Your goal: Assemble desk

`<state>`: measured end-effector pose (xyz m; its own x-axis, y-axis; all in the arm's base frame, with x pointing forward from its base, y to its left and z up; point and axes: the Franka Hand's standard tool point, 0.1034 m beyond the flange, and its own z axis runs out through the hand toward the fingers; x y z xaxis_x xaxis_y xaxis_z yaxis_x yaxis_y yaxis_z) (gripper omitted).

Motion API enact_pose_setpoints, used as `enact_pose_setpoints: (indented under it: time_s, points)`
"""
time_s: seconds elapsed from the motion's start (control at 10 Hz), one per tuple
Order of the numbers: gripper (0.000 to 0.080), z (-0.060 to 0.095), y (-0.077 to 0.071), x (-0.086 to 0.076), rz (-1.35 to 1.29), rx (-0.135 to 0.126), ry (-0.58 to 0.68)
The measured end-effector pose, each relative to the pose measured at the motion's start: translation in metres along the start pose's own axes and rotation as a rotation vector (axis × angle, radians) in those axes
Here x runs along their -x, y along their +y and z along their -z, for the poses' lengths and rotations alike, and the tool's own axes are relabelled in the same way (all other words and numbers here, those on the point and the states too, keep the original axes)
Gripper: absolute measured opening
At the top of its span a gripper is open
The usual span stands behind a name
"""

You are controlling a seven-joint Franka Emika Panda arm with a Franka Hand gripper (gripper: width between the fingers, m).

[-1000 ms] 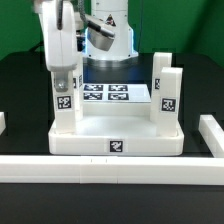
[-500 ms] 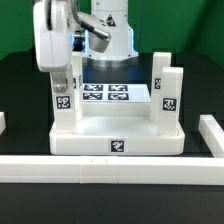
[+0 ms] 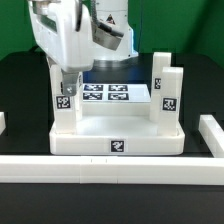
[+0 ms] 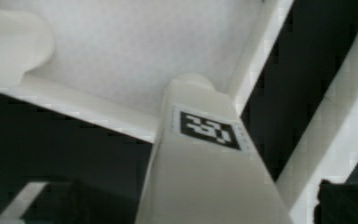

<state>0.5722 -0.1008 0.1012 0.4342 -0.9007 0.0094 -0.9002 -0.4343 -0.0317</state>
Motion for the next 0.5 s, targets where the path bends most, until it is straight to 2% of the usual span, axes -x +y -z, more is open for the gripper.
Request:
enact_pose_setpoints:
  time_s: [0.3, 0.5]
  points:
    - [0.0649, 0.0001, -0.0001, 0.0, 0.262, 0.001, 0.001]
    - [0.0649, 0.0001, -0.0016, 0.0025, 0.473, 0.019, 0.01]
